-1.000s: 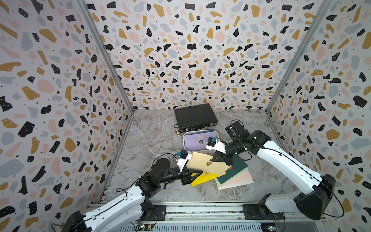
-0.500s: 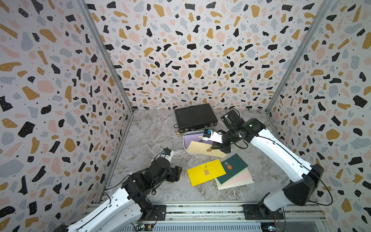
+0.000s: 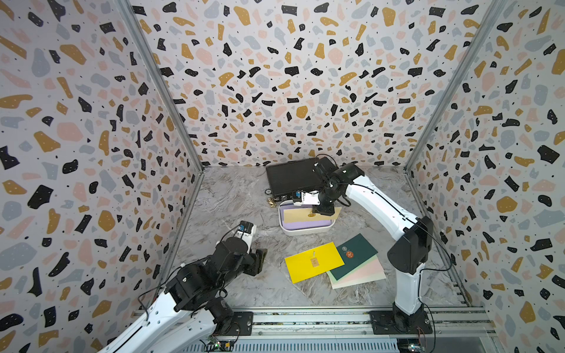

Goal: Put the sealed envelopes into the storage box
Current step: Place the envelope in the storage box.

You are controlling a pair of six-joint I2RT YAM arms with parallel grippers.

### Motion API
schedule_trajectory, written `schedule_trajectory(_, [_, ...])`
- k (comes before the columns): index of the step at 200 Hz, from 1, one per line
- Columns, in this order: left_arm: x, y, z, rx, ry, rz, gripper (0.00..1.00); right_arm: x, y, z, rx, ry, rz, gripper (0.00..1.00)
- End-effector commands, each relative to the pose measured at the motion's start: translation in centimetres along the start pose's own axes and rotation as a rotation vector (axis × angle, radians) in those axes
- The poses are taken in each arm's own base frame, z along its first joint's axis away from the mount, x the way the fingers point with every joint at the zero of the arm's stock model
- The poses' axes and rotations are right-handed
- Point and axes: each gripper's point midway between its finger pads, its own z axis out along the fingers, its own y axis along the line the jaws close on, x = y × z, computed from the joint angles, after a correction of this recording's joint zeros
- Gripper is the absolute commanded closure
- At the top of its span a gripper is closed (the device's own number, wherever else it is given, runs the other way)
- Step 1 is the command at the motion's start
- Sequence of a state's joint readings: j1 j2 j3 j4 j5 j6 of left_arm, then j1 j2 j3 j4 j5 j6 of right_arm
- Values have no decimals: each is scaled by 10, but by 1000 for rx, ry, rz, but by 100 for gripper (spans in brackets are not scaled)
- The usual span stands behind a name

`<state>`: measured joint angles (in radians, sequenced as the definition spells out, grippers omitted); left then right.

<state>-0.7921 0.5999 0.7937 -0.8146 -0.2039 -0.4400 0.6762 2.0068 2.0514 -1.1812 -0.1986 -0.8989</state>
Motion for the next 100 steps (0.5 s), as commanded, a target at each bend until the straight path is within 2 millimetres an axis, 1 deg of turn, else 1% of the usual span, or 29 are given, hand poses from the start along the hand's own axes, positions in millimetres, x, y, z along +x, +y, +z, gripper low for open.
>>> schedule_trajectory(1, [-4, 1, 2, -8, -23, 29, 37, 5, -7, 0, 6, 45, -41, 100])
schedule_trajectory(17, [-3, 0, 3, -9, -12, 35, 37, 7, -12, 12, -10, 53, -50, 100])
schedule_trajectory(45, [-2, -1, 6, -8, 0, 38, 36, 4, -24, 27, -1, 39, -48, 100])
schedule_trajectory(82, [-1, -1, 6, -8, 2, 39, 35, -1, -29, 38, -25, -6, -24, 100])
schedule_trajectory(100, [0, -1, 7, -9, 6, 41, 35, -6, -29, 36, -32, -37, -15, 100])
